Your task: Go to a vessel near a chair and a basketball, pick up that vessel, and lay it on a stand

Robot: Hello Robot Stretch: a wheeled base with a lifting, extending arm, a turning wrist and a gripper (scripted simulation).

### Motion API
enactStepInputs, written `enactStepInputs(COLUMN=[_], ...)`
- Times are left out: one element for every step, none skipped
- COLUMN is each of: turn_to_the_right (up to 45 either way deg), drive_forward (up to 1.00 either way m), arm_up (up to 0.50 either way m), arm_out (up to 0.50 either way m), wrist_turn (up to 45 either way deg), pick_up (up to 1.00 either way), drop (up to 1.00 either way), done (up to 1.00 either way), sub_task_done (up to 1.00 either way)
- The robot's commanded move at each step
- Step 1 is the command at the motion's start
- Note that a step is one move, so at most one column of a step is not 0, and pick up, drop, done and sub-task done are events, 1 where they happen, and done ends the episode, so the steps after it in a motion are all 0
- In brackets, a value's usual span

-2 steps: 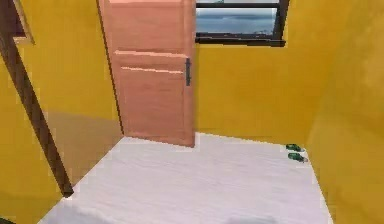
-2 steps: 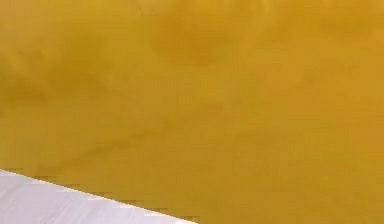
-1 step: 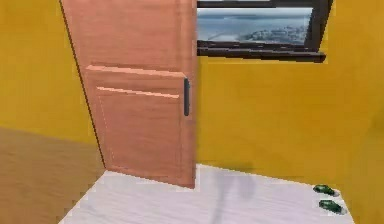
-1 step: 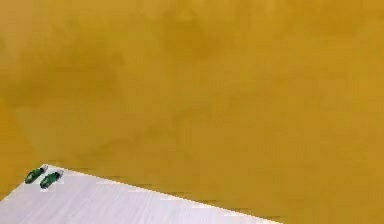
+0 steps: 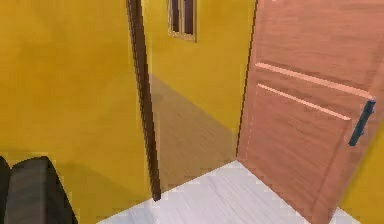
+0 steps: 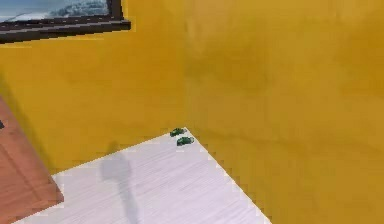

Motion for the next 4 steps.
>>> enactStepInputs(turn_to_the_right=[-3.0, 0.0, 15.0, 0.0], drive_forward=[0.0, 0.25, 0.0, 1.0], arm_up=[0.0, 0.0, 0.0, 0.0], arm_out=[0.0, 0.0, 0.0, 0.0], wrist_turn=[0.0, 0.0, 0.0, 0.0], pick_up=[0.0, 0.0, 0.0, 0.0], drop=[0.0, 0.0, 0.0, 0.0], done=[0.0, 0.0, 0.0, 0.0], sub_task_done=[0.0, 0.0, 0.0, 0.0])
